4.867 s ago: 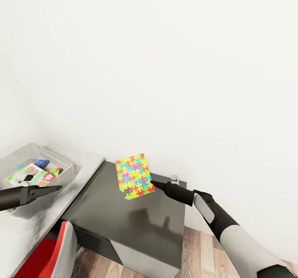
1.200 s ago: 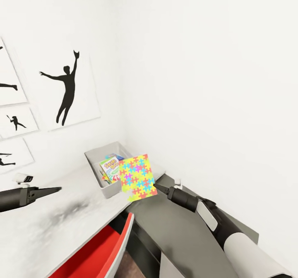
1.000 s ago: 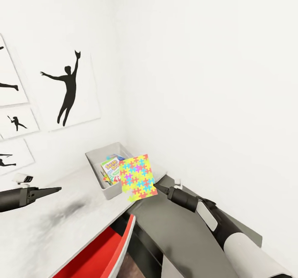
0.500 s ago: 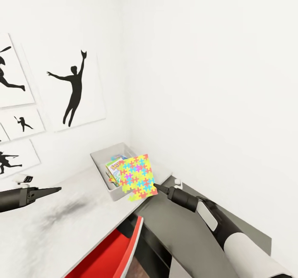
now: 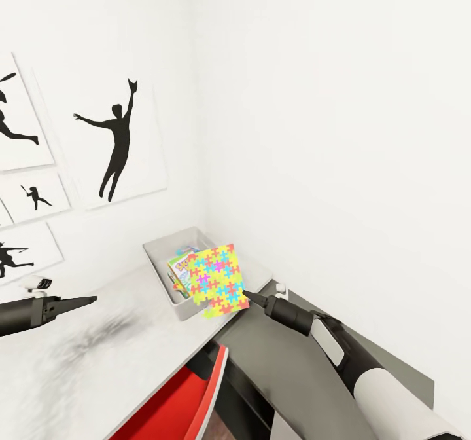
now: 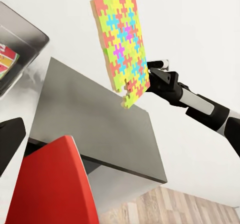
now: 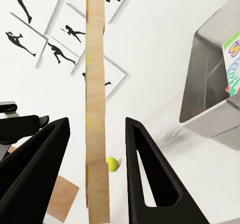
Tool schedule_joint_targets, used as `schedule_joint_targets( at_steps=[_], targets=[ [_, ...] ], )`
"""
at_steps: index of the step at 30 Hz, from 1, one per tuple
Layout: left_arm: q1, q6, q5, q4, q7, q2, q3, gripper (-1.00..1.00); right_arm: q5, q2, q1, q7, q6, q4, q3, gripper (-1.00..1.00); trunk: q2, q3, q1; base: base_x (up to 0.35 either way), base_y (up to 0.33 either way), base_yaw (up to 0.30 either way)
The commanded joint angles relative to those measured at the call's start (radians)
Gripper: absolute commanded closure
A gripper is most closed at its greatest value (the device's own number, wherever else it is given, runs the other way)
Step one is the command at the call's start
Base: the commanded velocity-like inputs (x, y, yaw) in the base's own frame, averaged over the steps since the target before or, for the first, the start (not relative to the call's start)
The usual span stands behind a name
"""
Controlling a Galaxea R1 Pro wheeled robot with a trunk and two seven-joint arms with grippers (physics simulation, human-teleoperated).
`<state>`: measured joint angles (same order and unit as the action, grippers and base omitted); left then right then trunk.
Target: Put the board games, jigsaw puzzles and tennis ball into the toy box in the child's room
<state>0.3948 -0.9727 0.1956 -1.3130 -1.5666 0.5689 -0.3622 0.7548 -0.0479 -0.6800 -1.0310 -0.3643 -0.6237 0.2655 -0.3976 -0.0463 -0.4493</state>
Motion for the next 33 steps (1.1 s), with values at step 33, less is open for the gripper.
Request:
schedule_joint_targets(
  at_steps=[33],
  targets=[
    [0.001,-0.009,-0.001,0.0,-0.004,0.0,0.0,-1.0,0.011,-0.001,-0.001,0.0,-0.008,-0.001,0.005,1.0,-0.002,-0.002,-0.001,0.027,0.001,0.0]
  ],
)
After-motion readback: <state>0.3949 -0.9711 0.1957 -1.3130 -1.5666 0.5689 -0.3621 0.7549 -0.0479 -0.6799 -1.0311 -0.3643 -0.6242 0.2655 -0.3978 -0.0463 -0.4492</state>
